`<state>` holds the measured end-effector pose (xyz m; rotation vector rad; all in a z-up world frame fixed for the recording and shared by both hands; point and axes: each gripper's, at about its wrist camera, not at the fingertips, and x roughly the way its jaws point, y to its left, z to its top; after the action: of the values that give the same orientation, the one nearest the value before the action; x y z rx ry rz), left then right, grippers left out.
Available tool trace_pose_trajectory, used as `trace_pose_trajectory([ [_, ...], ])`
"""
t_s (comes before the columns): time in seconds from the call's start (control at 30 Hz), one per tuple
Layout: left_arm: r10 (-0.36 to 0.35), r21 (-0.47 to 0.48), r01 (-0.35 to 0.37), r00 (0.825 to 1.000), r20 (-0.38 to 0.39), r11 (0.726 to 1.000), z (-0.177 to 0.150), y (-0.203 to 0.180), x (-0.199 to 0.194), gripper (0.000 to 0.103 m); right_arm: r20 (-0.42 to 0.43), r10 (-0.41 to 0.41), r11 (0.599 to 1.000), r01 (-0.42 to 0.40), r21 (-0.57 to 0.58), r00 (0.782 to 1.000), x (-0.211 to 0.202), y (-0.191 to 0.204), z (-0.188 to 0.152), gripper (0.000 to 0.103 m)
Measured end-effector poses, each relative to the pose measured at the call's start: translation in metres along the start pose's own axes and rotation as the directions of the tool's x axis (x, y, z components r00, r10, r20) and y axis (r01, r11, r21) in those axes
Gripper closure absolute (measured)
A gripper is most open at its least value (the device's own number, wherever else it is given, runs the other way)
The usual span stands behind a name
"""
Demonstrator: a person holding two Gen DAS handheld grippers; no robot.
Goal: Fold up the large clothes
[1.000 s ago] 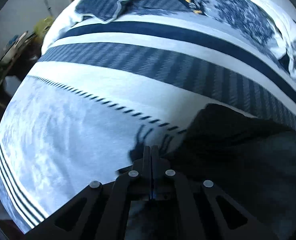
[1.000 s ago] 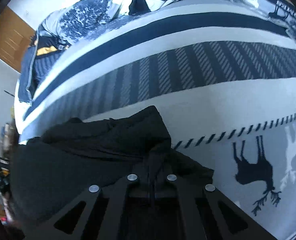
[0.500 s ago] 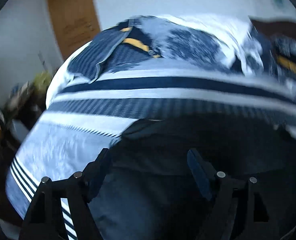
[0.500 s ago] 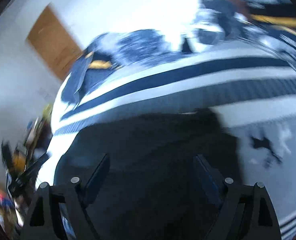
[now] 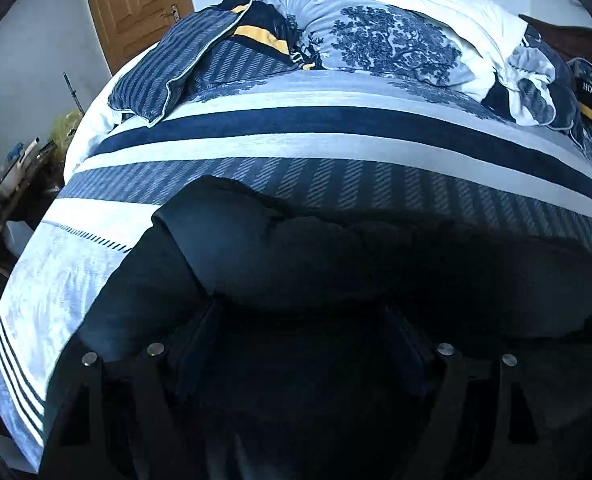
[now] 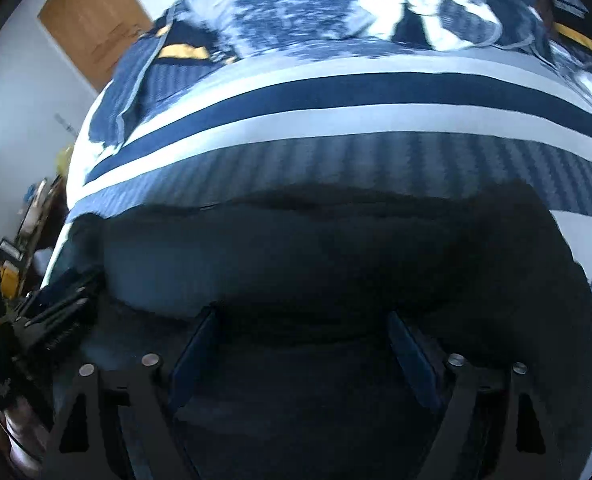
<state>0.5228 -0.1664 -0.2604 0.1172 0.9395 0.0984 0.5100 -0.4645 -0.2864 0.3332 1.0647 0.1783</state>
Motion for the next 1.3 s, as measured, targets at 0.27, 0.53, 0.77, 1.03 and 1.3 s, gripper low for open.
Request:
trace_pose_trajectory([
  [0.27, -0.012, -0.001, 0.012, 1.000, 0.023, 1.000, -0.001, -0.003, 0.009, 0.021, 0.056, -0.057, 0.998, 0.054, 0.038, 0.997, 0.004, -0.032, 0.002, 0.018],
  [0.53, -0.009, 0.006, 0.008, 1.000, 0.022, 1.000, -0.003, -0.002, 0.010, 0.018, 0.073, -0.077, 0.997, 0.076, 0.029, 0.994, 0.010, -0.026, -0.006, 0.017],
  [0.77, 0.038, 0.038, -0.038, 0.999, -0.002, 0.999, -0.015, 0.029, -0.004, 0.018, 0.035, -0.139, 0.990, 0.139, -0.005, 0.990, 0.010, -0.025, -0.011, 0.017],
  [1.03, 0.051, -0.035, -0.050, 0.998, 0.039, 0.998, -0.061, 0.095, -0.052, 0.018, 0.014, -0.255, 0.964, 0.253, 0.077, 0.967, -0.034, -0.066, -0.049, 0.017],
  [1.3, 0.005, -0.234, 0.018, 0.995, 0.095, 0.972, -0.156, 0.164, -0.137, 0.018, 0.184, -0.023, 0.994, 0.003, 0.112, 0.983, -0.142, -0.057, -0.179, 0.017],
])
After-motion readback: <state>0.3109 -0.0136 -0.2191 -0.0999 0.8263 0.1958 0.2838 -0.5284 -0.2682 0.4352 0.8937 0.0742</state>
